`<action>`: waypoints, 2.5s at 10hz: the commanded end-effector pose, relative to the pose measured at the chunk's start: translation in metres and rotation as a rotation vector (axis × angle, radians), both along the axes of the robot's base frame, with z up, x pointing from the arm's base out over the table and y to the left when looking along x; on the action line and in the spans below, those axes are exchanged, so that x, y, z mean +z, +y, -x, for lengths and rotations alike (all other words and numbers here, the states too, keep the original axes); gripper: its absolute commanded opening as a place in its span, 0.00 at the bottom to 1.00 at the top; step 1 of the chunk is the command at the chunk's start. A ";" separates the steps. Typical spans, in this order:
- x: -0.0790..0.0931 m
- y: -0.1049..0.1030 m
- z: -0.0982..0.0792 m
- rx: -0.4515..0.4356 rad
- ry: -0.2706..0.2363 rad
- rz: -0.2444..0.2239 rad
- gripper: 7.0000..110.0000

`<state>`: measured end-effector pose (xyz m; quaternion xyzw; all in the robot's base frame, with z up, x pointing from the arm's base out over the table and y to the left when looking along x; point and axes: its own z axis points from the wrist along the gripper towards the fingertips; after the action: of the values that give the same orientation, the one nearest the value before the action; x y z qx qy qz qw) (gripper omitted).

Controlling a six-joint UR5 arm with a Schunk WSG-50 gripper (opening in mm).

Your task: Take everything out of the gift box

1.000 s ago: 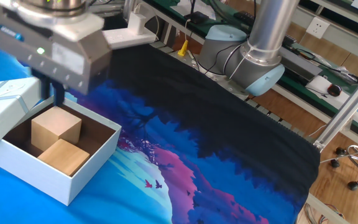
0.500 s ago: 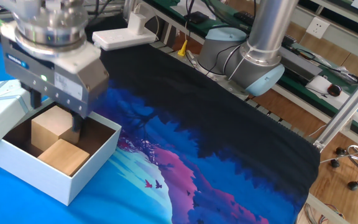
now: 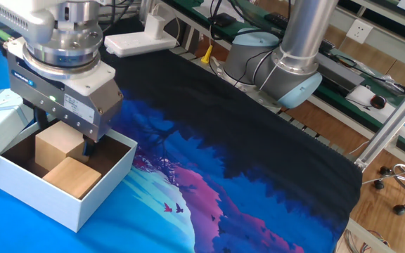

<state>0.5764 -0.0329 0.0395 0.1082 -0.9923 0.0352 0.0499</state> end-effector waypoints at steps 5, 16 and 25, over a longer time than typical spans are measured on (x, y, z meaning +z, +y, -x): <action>0.035 0.014 0.007 -0.009 0.011 -0.021 0.57; 0.001 0.011 0.007 -0.031 0.000 0.001 0.57; -0.017 0.006 -0.005 -0.100 -0.037 0.013 0.00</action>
<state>0.5786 -0.0219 0.0260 0.0795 -0.9955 0.0321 0.0393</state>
